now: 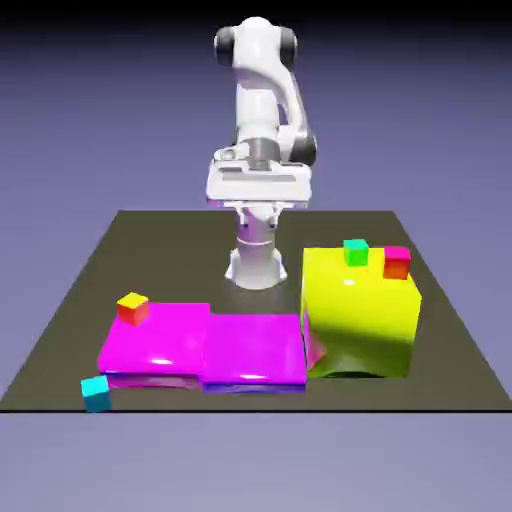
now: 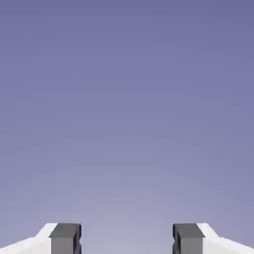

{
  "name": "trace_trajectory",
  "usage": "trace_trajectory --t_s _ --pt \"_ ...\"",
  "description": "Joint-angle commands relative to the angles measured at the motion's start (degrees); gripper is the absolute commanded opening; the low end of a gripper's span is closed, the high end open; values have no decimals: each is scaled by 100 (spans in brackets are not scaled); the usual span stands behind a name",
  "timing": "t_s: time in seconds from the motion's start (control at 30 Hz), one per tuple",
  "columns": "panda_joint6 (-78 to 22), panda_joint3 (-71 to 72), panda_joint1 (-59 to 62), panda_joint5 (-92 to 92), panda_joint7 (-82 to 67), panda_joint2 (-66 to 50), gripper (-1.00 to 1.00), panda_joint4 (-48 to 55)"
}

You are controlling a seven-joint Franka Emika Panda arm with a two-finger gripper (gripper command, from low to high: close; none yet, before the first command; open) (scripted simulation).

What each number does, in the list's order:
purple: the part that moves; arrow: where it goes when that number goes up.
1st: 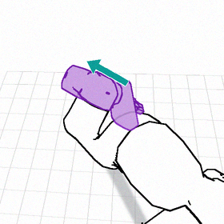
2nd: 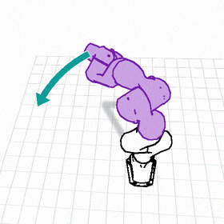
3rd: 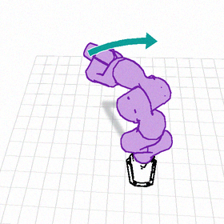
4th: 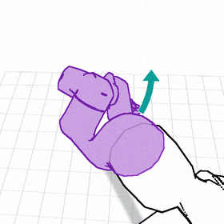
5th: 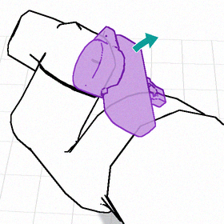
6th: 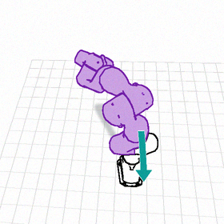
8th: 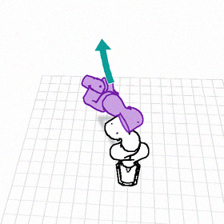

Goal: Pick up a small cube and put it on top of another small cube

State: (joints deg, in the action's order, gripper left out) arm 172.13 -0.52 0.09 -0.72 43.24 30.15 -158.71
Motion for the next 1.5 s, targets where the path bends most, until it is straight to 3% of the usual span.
trace_trajectory --t_s 0.0,1.1,1.17,1.27,1.3,1.47 --pt "-156 -43 64 -60 65 -208 0 191" --pt "-5297 -1453 2182 -2024 2204 -7060 0 6472" --pt "-5396 -1480 2224 -2062 2246 -7193 0 6594" --pt "-4706 -1305 2243 -2273 2105 -7759 0 6460" --pt "-4706 -1305 2243 -2273 2105 -7759 -100 6460" --pt "-5514 -1584 2025 -2230 2190 -6965 -100 6494"
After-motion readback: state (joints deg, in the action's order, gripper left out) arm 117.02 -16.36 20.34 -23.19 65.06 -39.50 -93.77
